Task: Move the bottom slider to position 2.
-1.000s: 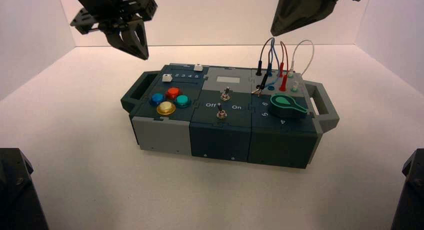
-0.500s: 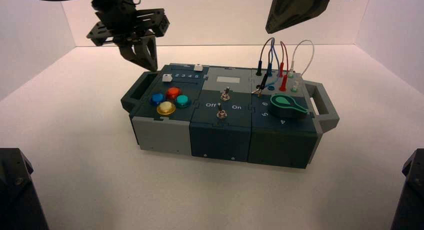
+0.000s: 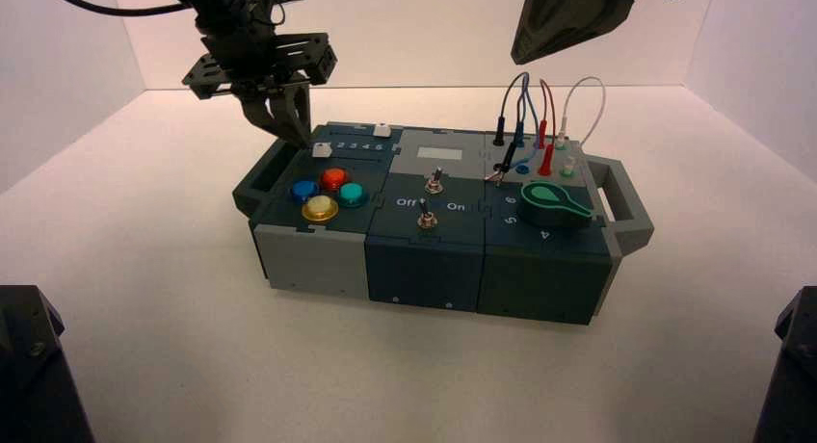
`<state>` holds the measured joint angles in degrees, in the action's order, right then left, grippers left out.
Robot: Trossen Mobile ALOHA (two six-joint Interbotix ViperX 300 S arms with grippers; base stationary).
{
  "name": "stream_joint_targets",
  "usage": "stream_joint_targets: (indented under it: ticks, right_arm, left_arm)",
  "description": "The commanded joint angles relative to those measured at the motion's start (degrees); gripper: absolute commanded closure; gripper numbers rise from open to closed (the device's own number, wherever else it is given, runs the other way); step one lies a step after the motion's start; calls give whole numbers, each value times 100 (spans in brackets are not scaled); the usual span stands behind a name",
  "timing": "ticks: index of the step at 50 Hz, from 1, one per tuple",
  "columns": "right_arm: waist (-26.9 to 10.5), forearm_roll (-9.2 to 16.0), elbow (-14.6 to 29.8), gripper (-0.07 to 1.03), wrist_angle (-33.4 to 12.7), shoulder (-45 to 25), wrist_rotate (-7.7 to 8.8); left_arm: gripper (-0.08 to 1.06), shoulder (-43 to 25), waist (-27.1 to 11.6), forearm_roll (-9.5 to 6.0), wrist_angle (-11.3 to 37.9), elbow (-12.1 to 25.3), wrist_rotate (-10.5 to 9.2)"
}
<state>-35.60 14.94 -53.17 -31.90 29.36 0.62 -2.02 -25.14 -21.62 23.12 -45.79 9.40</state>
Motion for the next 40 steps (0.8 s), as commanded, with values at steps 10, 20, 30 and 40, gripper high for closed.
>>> stream_joint_targets:
  ticks: [10, 20, 30, 40]
  right_arm:
    - [-26, 26, 141, 98, 53, 26, -18]
    - [-26, 18, 141, 98, 53, 26, -18]
    - [-26, 18, 123, 98, 53, 26, -18]
    - [-18, 26, 114, 98, 53, 18, -26]
  left_arm:
    - [101, 79, -202, -18, -18, 158, 0]
    - [101, 79, -229, -18, 18, 158, -9]
    - [101, 79, -264, -26, 26, 158, -18]
    - [101, 79, -290, -26, 26, 158, -18]
